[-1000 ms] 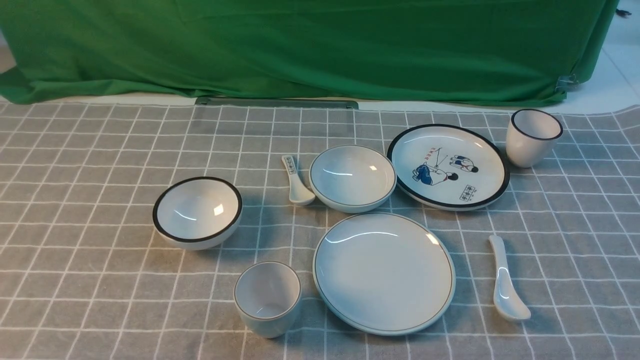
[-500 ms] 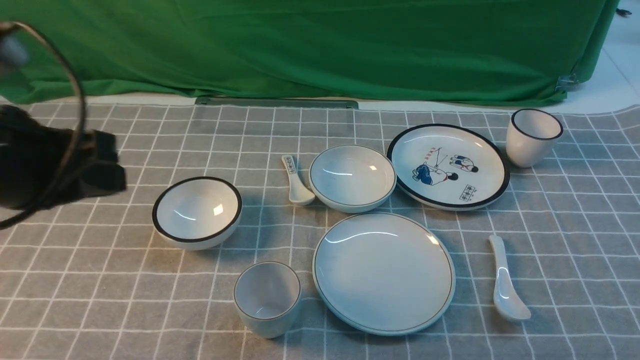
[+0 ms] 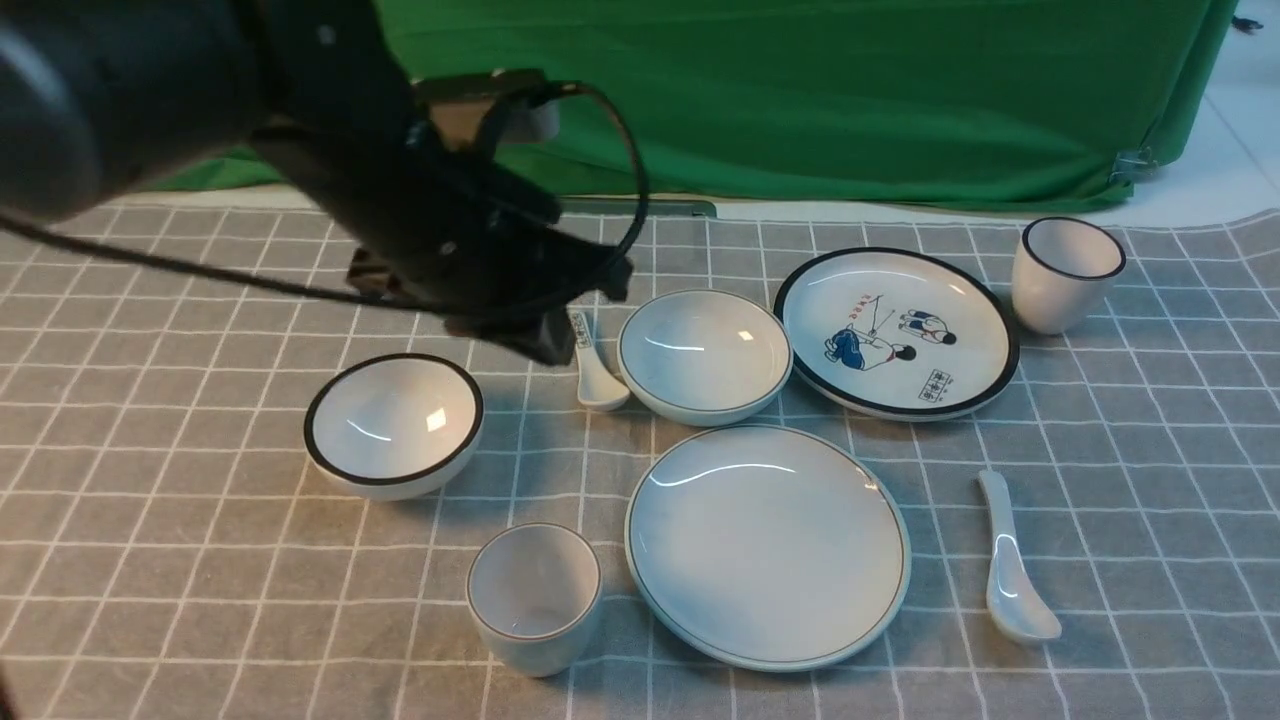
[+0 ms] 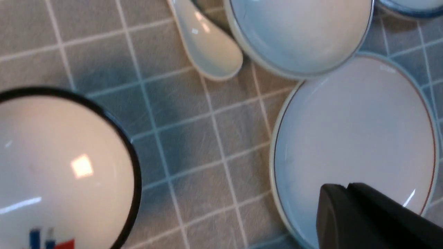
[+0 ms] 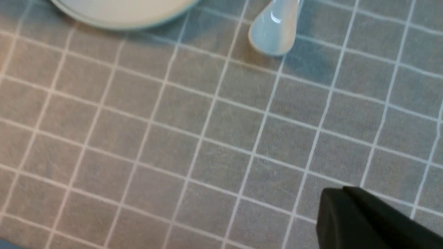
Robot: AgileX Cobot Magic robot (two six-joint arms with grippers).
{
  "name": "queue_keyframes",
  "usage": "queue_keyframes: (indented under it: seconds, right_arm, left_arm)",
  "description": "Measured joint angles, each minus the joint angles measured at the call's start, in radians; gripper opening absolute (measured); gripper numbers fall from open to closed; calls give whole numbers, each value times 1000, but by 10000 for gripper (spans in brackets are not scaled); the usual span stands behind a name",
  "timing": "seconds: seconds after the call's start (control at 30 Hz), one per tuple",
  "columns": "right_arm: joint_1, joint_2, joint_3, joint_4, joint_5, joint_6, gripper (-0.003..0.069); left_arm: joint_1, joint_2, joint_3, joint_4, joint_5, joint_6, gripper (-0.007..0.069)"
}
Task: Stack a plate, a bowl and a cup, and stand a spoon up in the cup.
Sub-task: Use the left arm to grab a blue rice bowl
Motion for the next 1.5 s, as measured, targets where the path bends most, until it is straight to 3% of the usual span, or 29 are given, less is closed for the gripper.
queue_keyframes:
  seconds: [0.17,0.33,0.37,0.57,0.67,0.8,0.93,1.1,1.2,1.23,1.33,1.5]
  right_arm:
    - [0,3,0,-1,-1,-5,23]
    - [0,3,0,-1,-10,-7,23]
    - [0,3,0,-1,-17,-9,23]
    - [0,3,0,-1,-26,-13,23]
    - [0,3,0,-1,-31,-20,23]
    - [0,3,0,-1,-43,-22,23]
    - [0,3,0,-1,-64,-22,23]
    - [0,3,0,-1,-77,-22,22]
    - [0,3,0,-1,-79,-25,22]
    - [0,3,0,-1,-79,-29,22]
    - [0,3,0,-1,-79,-44,22]
    - [0,3,0,-1,-79,-48,22]
  left_arm:
    - [-2,132,-148,46,-5,-10,46]
    - [-2,263,-278,58,-37,-16,171]
    - [-2,303,-310,59,-55,-16,234]
    - [-2,408,-343,84,-93,-25,442]
    - [-2,444,-343,93,-124,-46,508]
    - [-2,468,-343,88,-168,-50,528]
    - [-2,482,-344,73,-189,-50,509]
    - [-2,507,-344,67,-193,-50,425]
    - [-2,519,-344,60,-194,-50,325]
    - [-2,524,-344,42,-194,-29,239]
    - [-3,526,-345,35,-196,17,97]
    - [0,508,-359,29,-201,0,34]
